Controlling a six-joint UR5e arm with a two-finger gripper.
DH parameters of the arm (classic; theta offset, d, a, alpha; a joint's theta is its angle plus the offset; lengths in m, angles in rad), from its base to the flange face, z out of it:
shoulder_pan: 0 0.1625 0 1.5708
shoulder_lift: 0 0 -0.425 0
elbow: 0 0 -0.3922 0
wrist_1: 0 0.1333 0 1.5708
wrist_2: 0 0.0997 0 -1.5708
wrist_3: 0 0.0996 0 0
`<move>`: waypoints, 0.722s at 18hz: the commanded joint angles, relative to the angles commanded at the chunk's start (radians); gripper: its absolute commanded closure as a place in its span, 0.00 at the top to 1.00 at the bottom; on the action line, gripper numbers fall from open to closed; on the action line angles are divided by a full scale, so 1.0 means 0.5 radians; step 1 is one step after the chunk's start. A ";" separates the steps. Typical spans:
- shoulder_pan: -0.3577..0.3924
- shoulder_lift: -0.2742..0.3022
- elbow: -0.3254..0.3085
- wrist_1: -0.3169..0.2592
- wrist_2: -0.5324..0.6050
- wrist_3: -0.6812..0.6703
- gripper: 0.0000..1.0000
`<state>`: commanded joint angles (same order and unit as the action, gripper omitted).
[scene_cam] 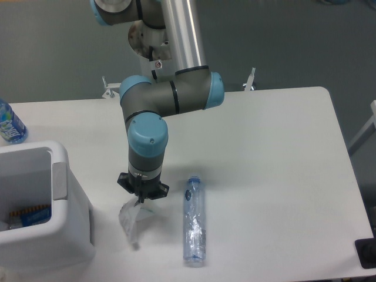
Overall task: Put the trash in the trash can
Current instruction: 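Lower the gripper onto the wrapper and close on it, then lift the wrapper off the table toward the white bin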
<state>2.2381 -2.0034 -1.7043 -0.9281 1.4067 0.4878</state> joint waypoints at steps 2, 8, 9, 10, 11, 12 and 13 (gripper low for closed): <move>0.006 0.043 0.003 0.000 -0.006 0.000 0.00; 0.064 0.120 0.285 0.003 -0.037 -0.281 0.00; 0.083 0.104 0.370 0.003 -0.076 -0.352 0.00; 0.104 0.080 0.456 0.003 -0.137 -0.423 0.00; 0.126 0.068 0.533 0.003 -0.196 -0.496 0.00; 0.141 0.064 0.592 0.003 -0.227 -0.564 0.00; 0.153 0.064 0.638 0.003 -0.239 -0.610 0.00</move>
<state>2.3147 -1.9712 -1.3854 -0.9265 1.2871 0.1828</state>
